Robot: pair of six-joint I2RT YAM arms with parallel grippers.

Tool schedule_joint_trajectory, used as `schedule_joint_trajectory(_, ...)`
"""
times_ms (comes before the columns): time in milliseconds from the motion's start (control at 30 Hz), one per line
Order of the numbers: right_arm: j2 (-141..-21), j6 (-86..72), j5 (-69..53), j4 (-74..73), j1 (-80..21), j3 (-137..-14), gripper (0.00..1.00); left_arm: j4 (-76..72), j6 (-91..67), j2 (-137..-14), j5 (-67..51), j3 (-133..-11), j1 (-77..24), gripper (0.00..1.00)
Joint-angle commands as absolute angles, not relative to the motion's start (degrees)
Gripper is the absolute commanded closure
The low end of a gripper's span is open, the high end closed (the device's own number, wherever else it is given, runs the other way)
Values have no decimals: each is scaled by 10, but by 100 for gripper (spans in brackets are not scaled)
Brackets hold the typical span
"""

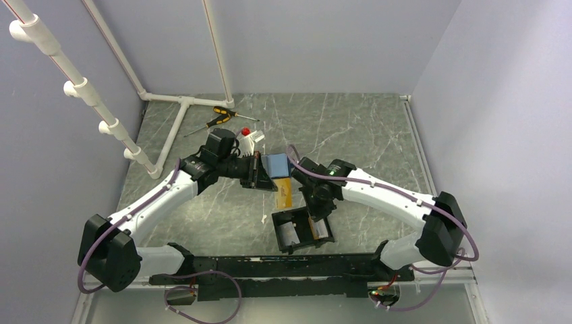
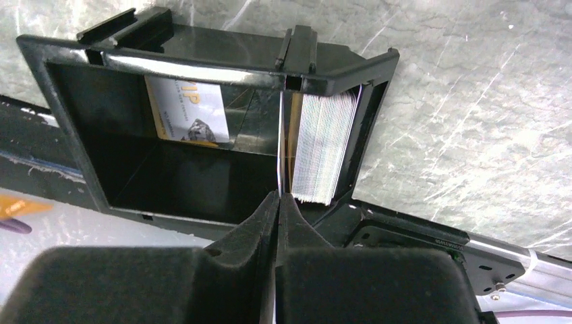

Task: Put the credit cards into the card holder
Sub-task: Place the credit card in the storage box.

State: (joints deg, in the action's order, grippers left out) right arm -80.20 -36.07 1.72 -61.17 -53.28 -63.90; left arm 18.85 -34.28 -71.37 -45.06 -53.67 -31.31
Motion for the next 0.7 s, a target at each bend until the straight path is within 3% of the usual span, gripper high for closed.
schedule_joint_trajectory(0,-819,-354,44,-593,-530,-642,95,198,-348,-705,-449,-538,-301,100)
schedule_joint_trajectory(100,-830,-353,50,-587,-530,-640,89,207,-350,-716,-456,-538,-285,100)
schedule_joint_trajectory(433,-798,-349,67,-608,-530,-680,88,172,-357,-716,-498,-524,-249,100)
schedule_joint_trajectory(533,-759,-317,-1,-558,-491,-717,73,86,-383,-716,-541,-504,-229,100)
schedule_joint_trajectory(667,-715,-319,-250,-330,-381,-658,48,-27,-430,-733,-600,-491,-198,100)
